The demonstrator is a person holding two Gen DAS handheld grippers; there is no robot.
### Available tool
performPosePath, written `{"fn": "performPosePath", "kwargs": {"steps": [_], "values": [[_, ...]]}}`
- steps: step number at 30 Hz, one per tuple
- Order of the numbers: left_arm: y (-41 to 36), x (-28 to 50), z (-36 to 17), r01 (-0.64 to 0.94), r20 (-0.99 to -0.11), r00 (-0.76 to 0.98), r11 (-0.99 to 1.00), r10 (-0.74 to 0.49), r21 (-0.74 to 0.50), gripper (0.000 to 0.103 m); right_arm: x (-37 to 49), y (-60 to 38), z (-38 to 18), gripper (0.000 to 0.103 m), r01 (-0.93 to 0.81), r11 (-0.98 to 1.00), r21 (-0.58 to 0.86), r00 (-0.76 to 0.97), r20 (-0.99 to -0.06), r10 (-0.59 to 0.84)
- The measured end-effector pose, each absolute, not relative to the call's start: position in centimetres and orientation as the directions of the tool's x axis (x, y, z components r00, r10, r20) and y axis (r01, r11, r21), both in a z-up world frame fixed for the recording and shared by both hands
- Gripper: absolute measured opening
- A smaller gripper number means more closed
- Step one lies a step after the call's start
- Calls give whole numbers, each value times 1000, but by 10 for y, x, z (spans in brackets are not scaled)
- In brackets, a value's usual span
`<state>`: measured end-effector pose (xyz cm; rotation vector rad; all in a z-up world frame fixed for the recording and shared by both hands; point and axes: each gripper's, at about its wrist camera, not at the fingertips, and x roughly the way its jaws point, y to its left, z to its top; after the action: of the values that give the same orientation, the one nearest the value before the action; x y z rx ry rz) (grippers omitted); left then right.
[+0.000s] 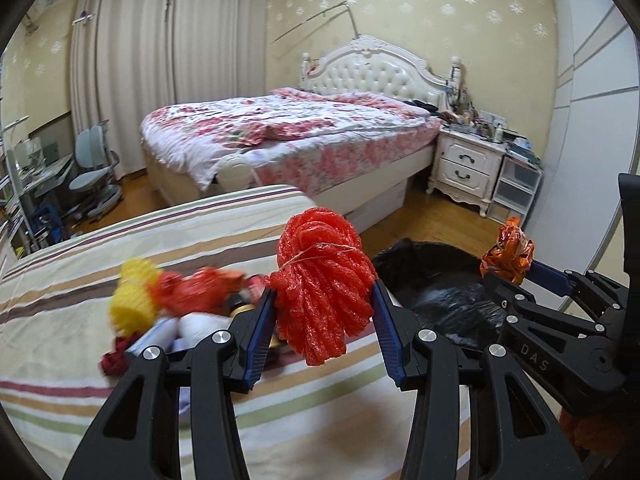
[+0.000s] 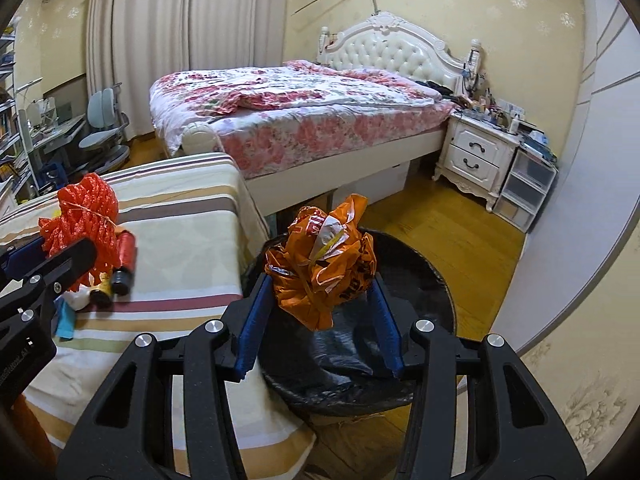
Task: Collect trash
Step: 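Carry both items over the black bin and open both tools to drop them, then move the right tool back to the pile and grasp the white plastic bag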
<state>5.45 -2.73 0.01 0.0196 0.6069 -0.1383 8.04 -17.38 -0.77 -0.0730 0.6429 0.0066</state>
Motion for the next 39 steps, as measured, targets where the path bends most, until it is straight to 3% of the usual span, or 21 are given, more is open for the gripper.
{"fn": "performPosePath", "kwargs": {"steps": [19, 21, 23, 26, 39], "values": [[-101, 138, -45, 195, -665, 735, 981, -134, 17, 47, 144, -232, -49, 49, 55, 998, -20, 751, -658, -54], [-104, 139, -47, 190, -672, 730, 982, -125, 24, 53, 146, -235, -50, 50, 63, 998, -23, 752, -656, -63], [-103, 140, -48, 183, -680, 724, 983, -121, 19, 62, 145, -238, -50, 60, 76, 997, -28, 757, -649, -76], [-99, 139, -46, 165, -668, 734, 986, -122, 2, 73, 145, -241, -49, 61, 92, 995, -27, 762, -642, -88], [-80, 124, -32, 134, -652, 752, 991, -96, 8, 76, 125, -240, -37, 69, 124, 992, -2, 770, -631, -97]]}}
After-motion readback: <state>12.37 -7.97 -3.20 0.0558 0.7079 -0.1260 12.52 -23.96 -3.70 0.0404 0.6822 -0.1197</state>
